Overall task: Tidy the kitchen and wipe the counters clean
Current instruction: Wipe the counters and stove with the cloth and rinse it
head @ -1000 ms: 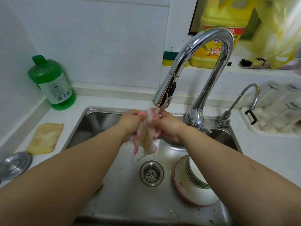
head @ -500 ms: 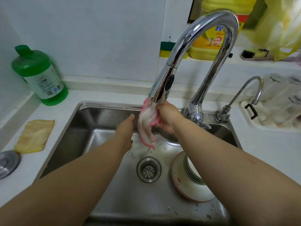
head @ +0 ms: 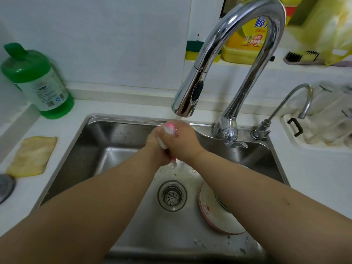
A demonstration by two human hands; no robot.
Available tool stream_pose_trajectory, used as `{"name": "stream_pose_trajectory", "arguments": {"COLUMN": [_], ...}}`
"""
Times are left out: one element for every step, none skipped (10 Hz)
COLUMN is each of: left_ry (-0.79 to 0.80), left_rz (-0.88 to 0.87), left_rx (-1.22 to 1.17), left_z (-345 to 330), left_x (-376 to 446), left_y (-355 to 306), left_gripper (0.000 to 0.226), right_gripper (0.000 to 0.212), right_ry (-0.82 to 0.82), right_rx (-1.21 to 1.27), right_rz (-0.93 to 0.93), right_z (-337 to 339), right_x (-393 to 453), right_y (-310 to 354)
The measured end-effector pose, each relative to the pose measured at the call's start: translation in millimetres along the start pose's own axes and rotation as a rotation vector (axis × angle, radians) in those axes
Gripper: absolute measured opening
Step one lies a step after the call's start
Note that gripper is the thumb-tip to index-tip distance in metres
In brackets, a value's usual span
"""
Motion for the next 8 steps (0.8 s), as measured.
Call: {"name": "stream_pose_trajectory", "arguments": {"left_ry": [0.011,0.043,0.124,0.184,0.151,0.072,-0.091,-0.073], "left_rz": [0.037,0.083,0.13,0.143,0.08,-0.036,-0.027,0.034], "left_rx": [0.152,0.38,0.523,0.413,0.223,0.302,0.447,0.53], "left_z": [1.8,6.3,7.6,8.0,17.4,36.2,65.5,63.4], "left_x": [-2.4,-1.7,-5.0,-2.2,7.0,17.7,22.3,10.4], "left_y": [-0.6,8.0,7.8,-0.9,-21.3,-31.4,-23.4,-9.4], "left_gripper": [0.031,0.037,0.04,0.047,0.04,0.017,0.025,0.047], "right_gripper": [0.027,0.03,0.031,0.027,0.019,0.011,0.023,0.01], "right_ry": [-0.034,-0.075,-0.103,-0.058,0.213,0.333,0.177,0.123], "right_rx": [-0.11,-0.08,-0.156,-0.051,0.271,0.262,0.422,0.546], "right_rz": [0.015,-0.176,-0.308,-0.394,-0.509,-0.53,-0.547,-0.499], "right_z": [4.1,9.0,18.8,23.3,5.5,-1.5,9.4,10.9], "right_x": [11.4,35.6,46.0,44.8,27.3,16.3,24.6,28.0], "right_y": [0.4,-29.0,-49.6,-60.8,-62.4,-59.6,-58.8,-50.0]}}
Point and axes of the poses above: each hand's wrist, its own x-axis towards the middle knuckle, its own z-axis out of the back of the hand, y = z × x, the point moved 10 cm from there along x, towards the middle knuckle, and after that the axes turned 11 degrees about -z, right-handed, at the moved point
